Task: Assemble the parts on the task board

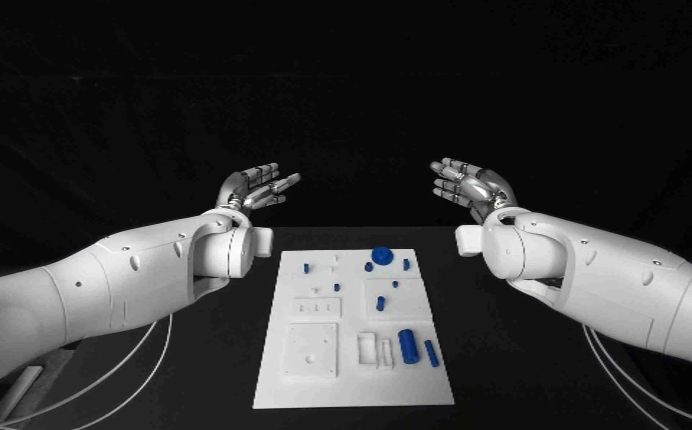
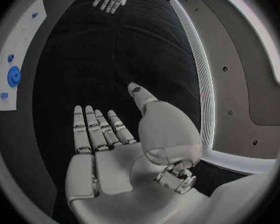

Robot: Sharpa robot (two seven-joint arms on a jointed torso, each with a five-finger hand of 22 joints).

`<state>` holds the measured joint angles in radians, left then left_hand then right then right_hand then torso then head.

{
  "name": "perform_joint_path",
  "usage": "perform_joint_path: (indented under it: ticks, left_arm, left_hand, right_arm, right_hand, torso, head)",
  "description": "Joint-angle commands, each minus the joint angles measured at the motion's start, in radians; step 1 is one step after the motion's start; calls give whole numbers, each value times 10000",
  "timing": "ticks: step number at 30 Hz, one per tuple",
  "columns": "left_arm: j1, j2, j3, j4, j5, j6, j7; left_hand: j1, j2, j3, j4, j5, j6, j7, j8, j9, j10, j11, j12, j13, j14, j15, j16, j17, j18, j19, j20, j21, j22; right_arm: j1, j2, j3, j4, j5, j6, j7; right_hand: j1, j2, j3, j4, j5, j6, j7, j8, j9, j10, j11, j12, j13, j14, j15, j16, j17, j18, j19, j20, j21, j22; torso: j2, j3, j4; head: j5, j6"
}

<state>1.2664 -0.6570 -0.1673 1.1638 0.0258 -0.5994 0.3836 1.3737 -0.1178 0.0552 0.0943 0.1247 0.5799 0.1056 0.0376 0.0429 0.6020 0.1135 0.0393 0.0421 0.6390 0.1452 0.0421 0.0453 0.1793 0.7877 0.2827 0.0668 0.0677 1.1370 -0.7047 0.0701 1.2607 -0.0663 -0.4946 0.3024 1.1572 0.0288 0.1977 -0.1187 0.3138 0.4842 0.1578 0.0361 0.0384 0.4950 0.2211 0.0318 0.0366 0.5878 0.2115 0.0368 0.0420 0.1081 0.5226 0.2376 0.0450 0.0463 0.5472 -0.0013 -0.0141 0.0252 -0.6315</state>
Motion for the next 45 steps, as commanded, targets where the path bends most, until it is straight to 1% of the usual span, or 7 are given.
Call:
perform_joint_path:
  ticks: [1, 10, 13, 23, 27, 38, 45]
  left_arm:
    - [254, 176, -145, -492, 167, 1265, -749]
    - [463, 298, -301, -883, 195, 1518, -918]
    - [467, 287, -298, -867, 203, 1740, -897]
    - [526, -95, -302, -264, -21, 1788, -567]
    - [657, -372, -307, 263, -158, 1777, -448]
    - [1102, -1295, -314, 2083, -400, 1609, -309]
    - [1205, -1639, -316, 2984, -342, 1737, -383]
  left_hand:
    - [202, -19, 8, 43, 42, 115, 12, 61, 15, 112, 18, 43, 14, 125, 21, 39, 11, 197, 127, 31, 36, 18]
    - [237, -3, 10, 22, 40, 130, 21, 61, 15, 177, 51, 45, 16, 204, 17, 43, 15, 211, 158, 28, 48, 22]
    - [240, 28, 6, -9, 39, 124, 15, 62, 16, 200, 50, 46, 17, 296, 36, 47, 19, 234, 220, 23, 65, 27]
    - [141, 766, -332, -984, 173, 1995, 247, 135, 91, 1886, 286, 116, 83, 2565, 163, 132, 112, -74, 947, -477, 379, 85]
    - [199, 958, -457, -1361, 220, 2615, 284, 157, 114, 2923, 329, 145, 121, 3242, 158, 167, 139, -538, 1208, -897, 523, 66]
    - [338, 1161, -578, -1835, 297, 3455, 413, 205, 154, 4461, 345, 191, 157, 4915, -136, 292, 187, -994, 2064, -1636, 1179, 207]
    - [320, 1165, -588, -1922, 303, 3600, 374, 209, 159, 4446, 327, 188, 157, 4784, -97, 259, 188, -987, 1999, -1608, 1215, 170]
  right_arm:
    - [149, 146, 100, -549, -854, 2335, -1439]
    - [353, 325, 261, -1276, -1171, 3364, -2137]
    - [358, 373, 264, -1550, -5238, 2457, -1488]
    - [357, 802, 265, -1910, -9084, 2356, -1330]
    - [357, 979, 266, -1949, -10850, 2393, -1395]
    - [360, 1336, 272, -1797, -14595, 2808, -2129]
    - [344, 1663, 271, -1882, -16510, 2847, -2747]
  right_hand:
    - [1264, -158, -314, -582, -213, 785, 449, 70, 46, 863, 7, 97, 48, 932, -5, 100, 52, 65, 557, -72, 70, 39]
    - [1847, -292, -323, -1331, -324, 2313, 332, 133, 109, 2528, -152, 165, 120, 2525, -89, 151, 109, 65, 2188, -282, 237, 144]
    - [1798, -338, -152, -1618, -379, 4352, 96, 211, 199, 4842, -433, 248, 219, 4353, -383, 202, 188, 55, 3575, -548, 462, 220]
    - [1593, -609, 612, -1663, -150, 5788, -145, 316, 267, 6266, -1077, 279, 220, 7970, -1782, 902, 611, 220, 6631, -1870, 1876, 668]
    - [1650, -695, 222, -1675, 23, 6188, -328, 267, 262, 6579, -1315, 273, 217, 9271, -2214, 2417, 1542, 564, 7995, -2315, 3126, 1361]
    - [1201, -905, 491, -1660, 264, 6133, -427, 259, 260, 6483, -1319, 250, 212, 8894, -2208, 6669, 4450, 1242, 7965, -2018, 5745, 3822]
    - [1135, -1134, 941, -1657, -38, 6190, -474, 258, 260, 6513, -1339, 254, 216, 8756, -2186, 7715, 4817, 593, 8233, -2580, 6089, 4646]
  torso:
    - [-1, 1, -4]
    - [-1, 1, -4]
    - [4, -41, 8]
    - [97, -14, 27]
    - [259, 35, 100]
    - [821, 229, 356]
    - [1187, 381, 666]
  head:
    - [-1, 1]
    - [-1, 1]
    - [110, -88]
    - [122, -66]
    - [99, 5]
    - [-61, 192]
    - [-267, 351]
